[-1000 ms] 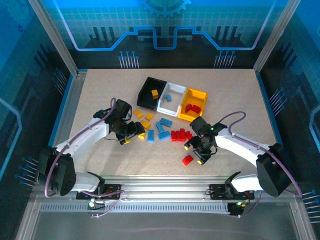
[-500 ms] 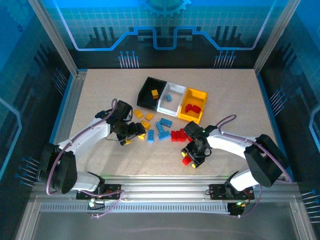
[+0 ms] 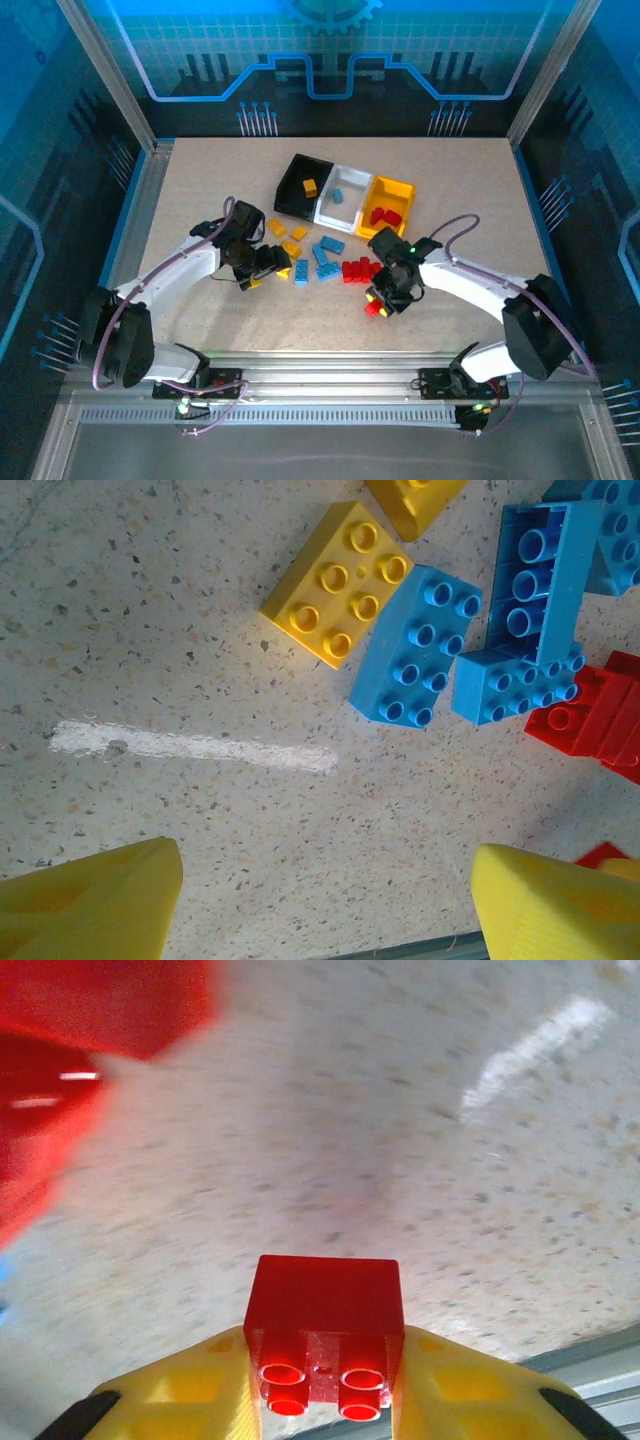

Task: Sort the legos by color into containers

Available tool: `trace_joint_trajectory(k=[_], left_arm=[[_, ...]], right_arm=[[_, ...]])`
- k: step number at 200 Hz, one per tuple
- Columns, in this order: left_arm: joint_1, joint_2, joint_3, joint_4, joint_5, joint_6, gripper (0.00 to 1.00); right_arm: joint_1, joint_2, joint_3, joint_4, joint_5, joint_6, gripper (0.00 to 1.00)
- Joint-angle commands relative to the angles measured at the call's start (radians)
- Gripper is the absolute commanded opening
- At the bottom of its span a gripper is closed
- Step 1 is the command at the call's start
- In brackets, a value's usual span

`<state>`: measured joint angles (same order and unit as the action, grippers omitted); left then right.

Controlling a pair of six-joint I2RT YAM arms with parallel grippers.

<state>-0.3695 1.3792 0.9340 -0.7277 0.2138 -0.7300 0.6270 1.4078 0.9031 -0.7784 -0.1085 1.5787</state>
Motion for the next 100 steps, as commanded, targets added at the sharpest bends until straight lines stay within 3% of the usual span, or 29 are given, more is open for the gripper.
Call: trace_joint_trajectory(k=[1, 57, 100], left_arm=[[-0.003, -0.017, 0.017, -0.015, -0.009, 0.021, 0.77], [-0.004, -0.025, 0.013, -0.014, -0.012, 0.011, 0.77], [-0.005, -0.038, 0.002, -0.016, -0.010, 0.000, 0.77]], right_arm=[[-0.047, -0.029, 0.097, -0.084, 0.046, -0.085, 0.32], [-0.219, 0.010, 0.226, -0.062, -0.003, -0.195, 0.31], [-0.353, 0.224, 0.463, -0.031, -0.020, -0.323, 0.32]])
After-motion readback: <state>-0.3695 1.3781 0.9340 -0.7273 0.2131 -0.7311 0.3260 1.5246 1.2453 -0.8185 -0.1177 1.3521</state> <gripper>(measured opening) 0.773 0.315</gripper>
